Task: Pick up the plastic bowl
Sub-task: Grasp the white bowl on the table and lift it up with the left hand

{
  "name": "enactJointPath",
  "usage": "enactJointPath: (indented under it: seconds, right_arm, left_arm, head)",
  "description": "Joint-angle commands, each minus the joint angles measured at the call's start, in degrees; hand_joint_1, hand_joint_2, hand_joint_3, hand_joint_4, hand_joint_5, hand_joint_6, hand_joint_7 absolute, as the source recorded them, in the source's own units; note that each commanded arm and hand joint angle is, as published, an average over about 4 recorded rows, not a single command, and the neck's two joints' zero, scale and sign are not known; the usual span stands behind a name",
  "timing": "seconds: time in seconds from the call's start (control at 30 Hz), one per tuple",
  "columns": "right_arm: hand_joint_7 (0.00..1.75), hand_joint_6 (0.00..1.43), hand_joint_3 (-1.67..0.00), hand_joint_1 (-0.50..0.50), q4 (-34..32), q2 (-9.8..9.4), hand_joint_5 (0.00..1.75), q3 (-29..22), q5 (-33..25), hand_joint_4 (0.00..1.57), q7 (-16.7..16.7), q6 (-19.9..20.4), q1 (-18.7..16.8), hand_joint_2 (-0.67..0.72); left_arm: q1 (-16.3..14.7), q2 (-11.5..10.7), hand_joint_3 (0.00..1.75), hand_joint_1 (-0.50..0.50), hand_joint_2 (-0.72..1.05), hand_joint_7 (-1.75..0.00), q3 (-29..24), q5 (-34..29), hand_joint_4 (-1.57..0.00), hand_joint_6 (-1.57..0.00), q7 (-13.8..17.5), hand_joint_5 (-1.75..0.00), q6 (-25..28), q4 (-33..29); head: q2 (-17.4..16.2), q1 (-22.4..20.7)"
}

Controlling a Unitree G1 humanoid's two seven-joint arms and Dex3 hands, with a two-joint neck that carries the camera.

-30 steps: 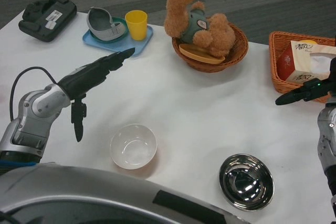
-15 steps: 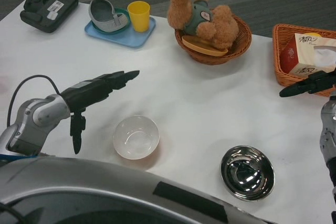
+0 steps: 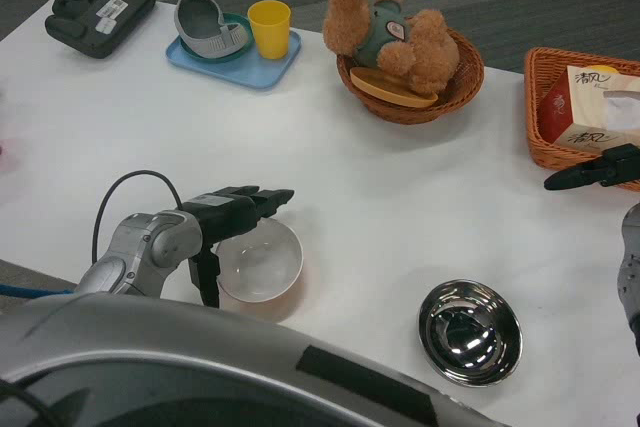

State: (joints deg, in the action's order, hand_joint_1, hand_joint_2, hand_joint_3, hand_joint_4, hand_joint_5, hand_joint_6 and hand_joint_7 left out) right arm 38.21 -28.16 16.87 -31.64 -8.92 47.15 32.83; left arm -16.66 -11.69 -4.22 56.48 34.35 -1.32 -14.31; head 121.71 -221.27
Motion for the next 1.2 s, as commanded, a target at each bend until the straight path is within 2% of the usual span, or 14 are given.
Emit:
enactJointPath:
  seconds: [0.03, 0.1, 0.2, 0.33, 0.4, 0.73, 0.83, 0.9, 1.03, 1.2]
  right_arm:
    - [0.00, 0.00, 0.00, -0.46, 0.11, -0.98, 0.00, 0.60, -1.27, 0.00, -0.59, 1.56, -0.24, 0.72]
    - [0.00, 0.00, 0.00, -0.46, 0.11, -1.02, 0.00, 0.62, -1.49, 0.00, -0.66, 1.76, -0.48, 0.72]
    - [0.00, 0.00, 0.00, -0.46, 0.15, -1.13, 0.00, 0.62, -1.78, 0.00, -0.66, 1.91, -0.79, 0.72]
    - [0.00, 0.00, 0.00, -0.46, 0.55, -1.26, 0.00, 0.64, -2.17, 0.00, -0.66, 2.44, -0.99, 0.72]
    - [0.00, 0.00, 0.00, -0.46, 0.92, -1.29, 0.00, 0.73, -2.39, 0.00, -0.66, 2.66, -1.01, 0.72]
    - [0.00, 0.00, 0.00, -0.46, 1.74, -1.29, 0.00, 0.97, -2.77, 0.00, -0.66, 3.16, -1.01, 0.72]
    - [0.00, 0.00, 0.00, -0.46, 1.78, -1.29, 0.00, 0.97, -2.81, 0.00, -0.66, 3.27, -1.01, 0.72]
    - [0.00, 0.00, 0.00, -0.48, 1.80, -1.29, 0.00, 0.97, -2.81, 0.00, -0.66, 3.32, -1.01, 0.72]
    - [0.00, 0.00, 0.00, -0.46, 1.80, -1.29, 0.00, 0.97, -2.81, 0.00, -0.66, 3.38, -1.01, 0.72]
    - [0.00, 0.00, 0.00, -0.46, 1.87, -1.29, 0.00, 0.97, -2.83, 0.00, -0.68, 3.36, -1.01, 0.72]
  left_arm:
    - [-0.07, -1.14, 0.00, -0.50, 0.12, 0.00, 2.64, 2.45, 0.00, 0.00, 0.19, 0.00, 2.66, -1.29]
    - [0.40, -1.31, 0.00, -0.50, 0.14, 0.00, 3.78, 3.86, 0.00, 0.00, 0.23, 0.00, 3.87, -1.69]
    - [1.34, -1.47, 0.00, -0.50, 0.07, 0.00, 5.83, 5.99, 0.00, 0.00, 0.36, 0.00, 6.22, -2.13]
    - [2.62, -1.36, 0.00, -0.50, 0.12, 0.00, 8.07, 8.10, 0.00, 0.00, 0.52, 0.00, 8.17, -2.48]
    - [3.14, -1.05, 0.00, -0.50, 0.16, 0.00, 8.35, 8.80, 0.00, 0.00, 0.54, 0.00, 8.52, -2.48]
    - [5.36, 0.05, 0.00, -0.50, 0.16, 0.00, 9.93, 11.68, 0.00, 0.00, 0.63, 0.00, 10.37, -2.13]
    - [5.82, -0.04, 0.00, -0.50, 0.16, 0.00, 10.53, 12.21, 0.00, 0.00, 0.89, 0.00, 10.77, -1.86]
    - [6.02, -0.26, 0.00, -0.50, 0.21, 0.00, 10.86, 12.41, 0.00, 0.00, 1.02, 0.00, 10.90, -1.71]
    - [6.26, -0.66, 0.00, -0.50, 0.34, 0.00, 11.27, 12.52, 0.00, 0.00, 1.07, 0.00, 10.99, -1.53]
    - [6.64, -0.92, 0.00, -0.50, 0.34, 0.00, 11.87, 12.47, 0.00, 0.00, 1.20, 0.00, 11.23, -0.94]
  head:
    - [0.11, 0.30]
    - [0.22, 0.56]
    - [0.23, 0.58]
    - [0.41, 0.16]
    - [0.34, 0.28]
    - [-0.11, 0.87]
    - [-0.24, 0.97]
    - [-0.31, 1.03]
    - [-0.31, 1.03]
    - [-0.56, 0.75]
